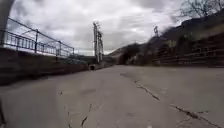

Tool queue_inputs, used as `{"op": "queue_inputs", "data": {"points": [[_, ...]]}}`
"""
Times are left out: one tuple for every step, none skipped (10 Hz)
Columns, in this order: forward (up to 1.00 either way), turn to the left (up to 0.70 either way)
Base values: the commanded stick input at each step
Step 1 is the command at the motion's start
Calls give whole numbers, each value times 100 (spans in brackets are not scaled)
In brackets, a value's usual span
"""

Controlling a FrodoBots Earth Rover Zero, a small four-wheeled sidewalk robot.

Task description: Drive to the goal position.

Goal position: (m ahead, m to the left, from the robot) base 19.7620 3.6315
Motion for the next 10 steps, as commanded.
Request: {"op": "queue_inputs", "data": {"points": [[70,0],[70,0],[70,0],[70,0],[70,0],[70,0],[70,0],[70,0],[70,0],[70,0]]}}
